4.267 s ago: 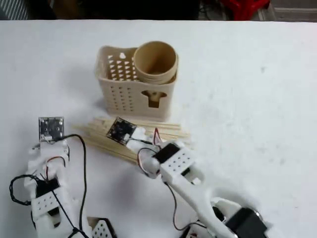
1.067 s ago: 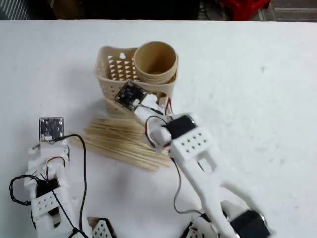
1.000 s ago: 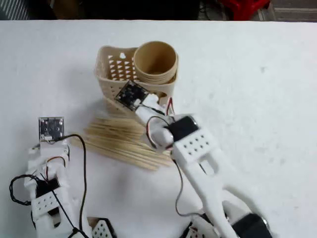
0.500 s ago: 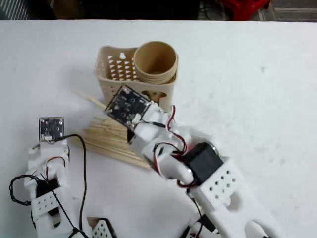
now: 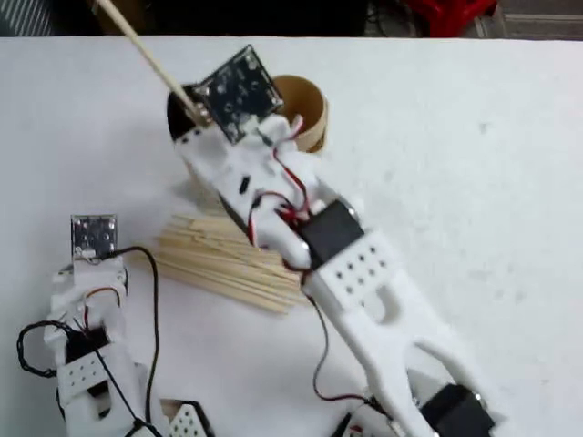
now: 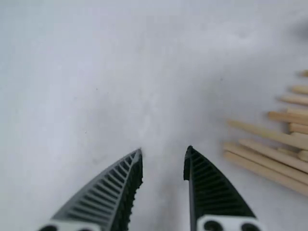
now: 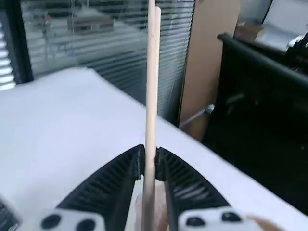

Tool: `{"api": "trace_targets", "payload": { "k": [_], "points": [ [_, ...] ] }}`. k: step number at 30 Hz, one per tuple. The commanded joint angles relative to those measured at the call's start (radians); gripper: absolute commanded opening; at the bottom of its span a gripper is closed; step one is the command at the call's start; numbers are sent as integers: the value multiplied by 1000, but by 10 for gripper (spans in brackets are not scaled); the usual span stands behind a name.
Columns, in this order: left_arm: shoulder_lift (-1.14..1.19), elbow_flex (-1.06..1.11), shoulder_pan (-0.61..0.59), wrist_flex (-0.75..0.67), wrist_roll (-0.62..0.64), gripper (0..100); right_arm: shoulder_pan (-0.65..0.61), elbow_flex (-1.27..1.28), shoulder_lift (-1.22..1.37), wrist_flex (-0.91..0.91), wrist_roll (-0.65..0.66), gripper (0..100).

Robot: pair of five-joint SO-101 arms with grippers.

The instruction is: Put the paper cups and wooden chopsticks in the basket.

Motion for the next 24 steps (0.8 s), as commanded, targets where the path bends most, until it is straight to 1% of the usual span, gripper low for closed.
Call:
{"api": "trace_targets", "payload": {
  "k": [1, 4, 9, 13, 17, 19, 22, 24],
  "points": [
    [-12, -2, -10, -25, -5, 151, 19, -58, 53, -160, 17, 18],
    [-12, -2, -10, -25, -5, 151, 16, -58, 111, -272, 46, 18],
    [-12, -2, -10, -25, -5, 151, 19, -40, 202, -489, 41, 18],
    [-12, -2, -10, -25, -5, 151, 21, 37, 271, -711, 43, 17],
    [-12, -2, -10, -25, -5, 151, 48, 112, 343, -868, 41, 16],
    [-12, -2, -10, -25, -5, 151, 56, 115, 395, -914, 54, 16],
    [-12, -2, -10, -25, -5, 151, 50, 110, 461, -911, 110, 16],
    [-12, -2, -10, -25, -5, 151, 53, 112, 496, -911, 123, 16]
  ]
}}
